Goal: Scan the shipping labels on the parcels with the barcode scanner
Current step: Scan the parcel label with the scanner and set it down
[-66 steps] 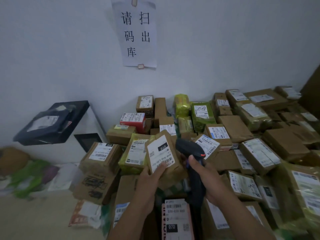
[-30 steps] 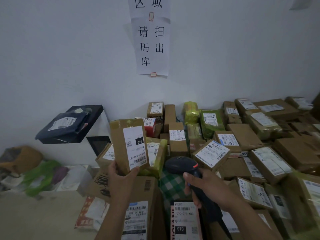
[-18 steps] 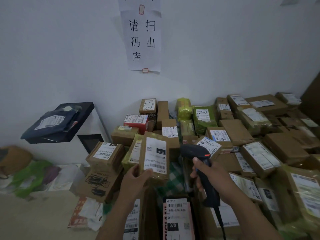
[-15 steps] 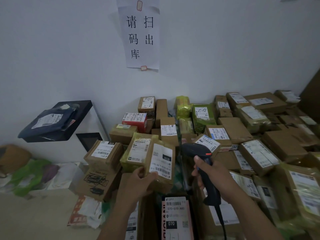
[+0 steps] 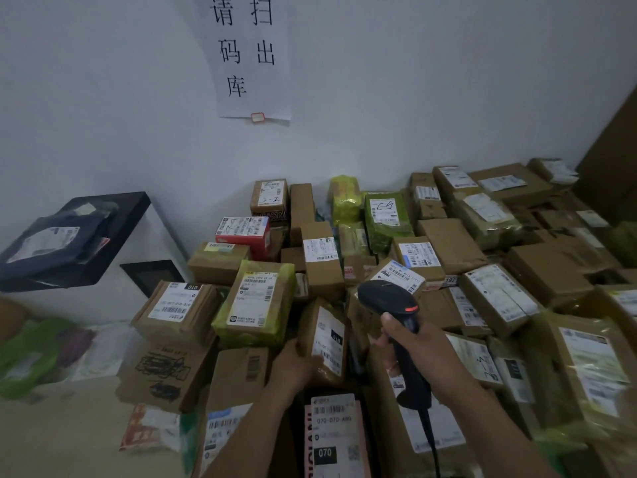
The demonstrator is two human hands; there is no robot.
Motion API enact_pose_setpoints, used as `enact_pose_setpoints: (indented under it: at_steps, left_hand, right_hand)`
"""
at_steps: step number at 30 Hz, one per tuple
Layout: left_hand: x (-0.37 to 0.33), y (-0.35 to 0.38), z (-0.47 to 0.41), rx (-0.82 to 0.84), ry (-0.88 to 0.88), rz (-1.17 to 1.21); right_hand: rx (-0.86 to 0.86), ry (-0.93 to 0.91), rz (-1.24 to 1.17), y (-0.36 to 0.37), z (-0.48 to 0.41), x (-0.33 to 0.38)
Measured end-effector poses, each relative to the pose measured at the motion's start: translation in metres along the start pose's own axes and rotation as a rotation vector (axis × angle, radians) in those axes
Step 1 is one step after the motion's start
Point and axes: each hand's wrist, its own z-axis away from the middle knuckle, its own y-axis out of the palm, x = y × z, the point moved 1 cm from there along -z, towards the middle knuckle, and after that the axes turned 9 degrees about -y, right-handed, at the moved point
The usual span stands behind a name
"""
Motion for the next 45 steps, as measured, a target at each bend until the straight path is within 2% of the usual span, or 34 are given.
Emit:
enact_pose_setpoints:
  at_steps: [4, 8, 12, 16, 25, 27, 30, 32, 35, 40, 45]
  left_hand:
    - [0.012, 0.006, -0.01, 0.079, -0.048, 0.112]
    - [0.024, 0.011, -0.019, 0.132, -0.008, 0.208]
    - [0.028, 0.016, -0.021, 0.041, 0.002, 0.296]
    - [0.027, 0.02, -0.025, 0.027, 0.024, 0.208]
    - [0.03, 0.02, -0.042, 0.046, 0.223, -0.301]
    - [0.027, 0.02, -0.044, -0.045, 0.288, -0.39]
    - [0.006, 0.029, -0.03, -0.205, 0.4, -0.317]
    - [-0.017, 0.04, -0.011, -0.321, 0.553, -0.303]
    - [-0.05, 0.062, 0.013, -0.339, 0.724, -0.379]
    - [-0.083, 0.093, 0.01, -0.3, 0.643, -0.607]
    - [-0.081, 0.08, 0.006, -0.28, 0.565, -0.498]
  right_hand:
    - [0.009, 0.018, -0.011, -0.005, 0.0, -0.005]
    - [-0.027, 0.015, -0.034, -0.008, 0.0, -0.014]
    - [-0.022, 0.016, -0.016, -0.009, 0.004, -0.019]
    - [-0.02, 0.022, 0.0, -0.009, 0.007, -0.022]
    - [-0.024, 0.026, 0.097, -0.008, 0.013, -0.023]
    - [-0.066, 0.027, 0.087, -0.012, 0.015, -0.021]
    - [-0.169, 0.03, 0.082, -0.02, 0.015, -0.018]
    - [-0.25, 0.027, 0.067, -0.028, 0.014, -0.016]
    - [-0.349, 0.019, 0.044, -0.04, 0.016, -0.01]
    - [-0.414, 0.029, 0.0, -0.05, 0.023, -0.004]
    - [-0.379, 0.023, -0.01, -0.042, 0.023, 0.002]
